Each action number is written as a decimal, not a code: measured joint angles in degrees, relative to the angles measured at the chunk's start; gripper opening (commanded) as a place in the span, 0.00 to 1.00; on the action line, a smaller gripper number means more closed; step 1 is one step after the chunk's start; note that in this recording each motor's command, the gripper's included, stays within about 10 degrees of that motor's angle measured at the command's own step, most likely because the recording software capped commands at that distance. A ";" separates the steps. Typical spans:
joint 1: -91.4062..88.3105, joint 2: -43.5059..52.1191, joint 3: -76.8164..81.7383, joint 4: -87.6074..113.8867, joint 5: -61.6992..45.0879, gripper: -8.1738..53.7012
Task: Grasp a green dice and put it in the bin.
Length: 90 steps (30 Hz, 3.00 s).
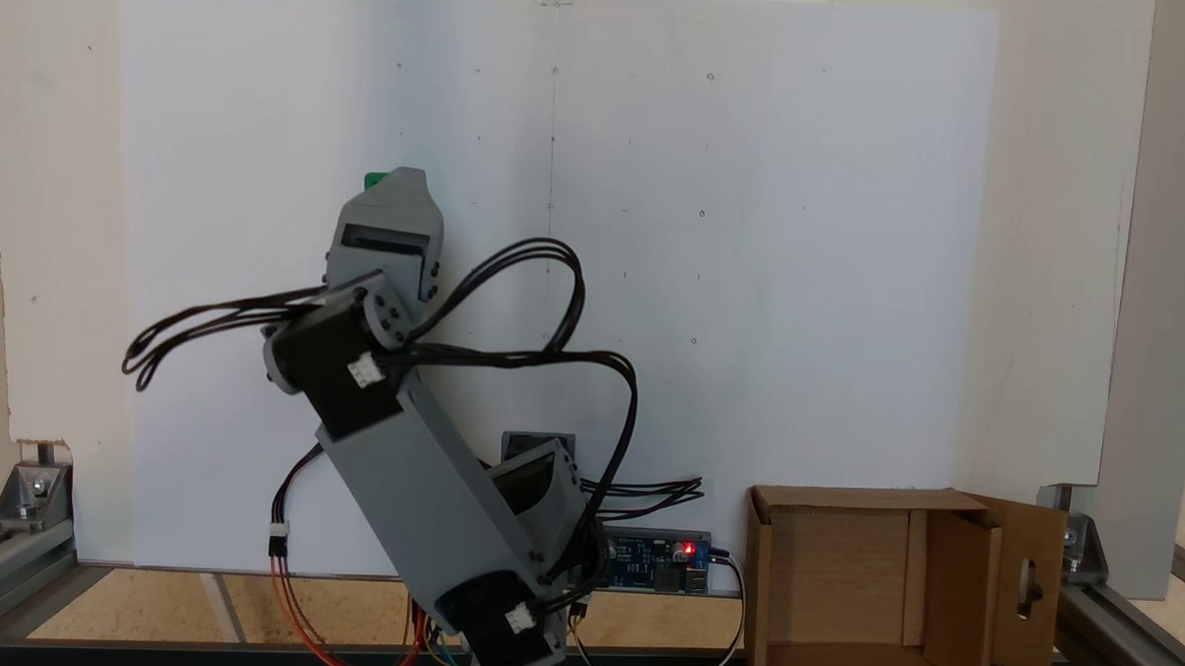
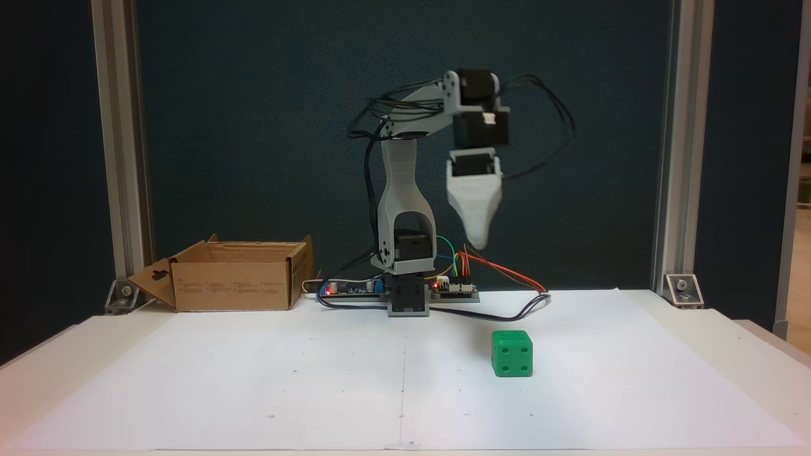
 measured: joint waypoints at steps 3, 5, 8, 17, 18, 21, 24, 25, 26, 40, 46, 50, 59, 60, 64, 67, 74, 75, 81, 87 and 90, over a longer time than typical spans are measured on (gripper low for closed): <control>-0.53 -3.16 0.00 -1.58 0.88 0.85; -1.05 -5.10 0.00 -1.93 1.32 0.84; -2.64 -6.59 0.00 -2.64 1.58 0.84; -6.59 -9.58 0.00 -6.15 2.81 0.84; -6.59 -9.84 0.00 -6.59 2.81 0.84; -6.50 -9.84 2.55 -9.93 2.81 0.84; -6.42 -10.11 6.42 -13.89 2.81 0.84; -6.42 -10.02 6.33 -14.68 2.81 0.84; -6.42 -10.02 6.33 -15.03 2.81 0.84; -4.75 -10.02 10.55 -16.00 2.90 0.84; -4.66 -10.02 12.57 -19.78 3.08 0.84; -4.39 -10.28 12.57 -21.27 3.08 0.83; -4.31 -12.92 12.83 -24.08 3.25 0.83; -4.13 -13.36 12.74 -24.08 3.25 0.83; -3.96 -14.24 12.92 -24.17 3.25 0.83; -4.13 -15.56 13.45 -24.52 3.25 0.83; -4.57 -17.75 13.54 -24.87 3.25 0.83; -4.48 -17.93 13.45 -24.87 3.25 0.83; -4.22 -19.07 13.45 -26.54 3.25 0.83; -4.22 -20.83 13.45 -26.63 3.25 0.81; -4.22 -20.83 13.45 -26.63 3.25 0.80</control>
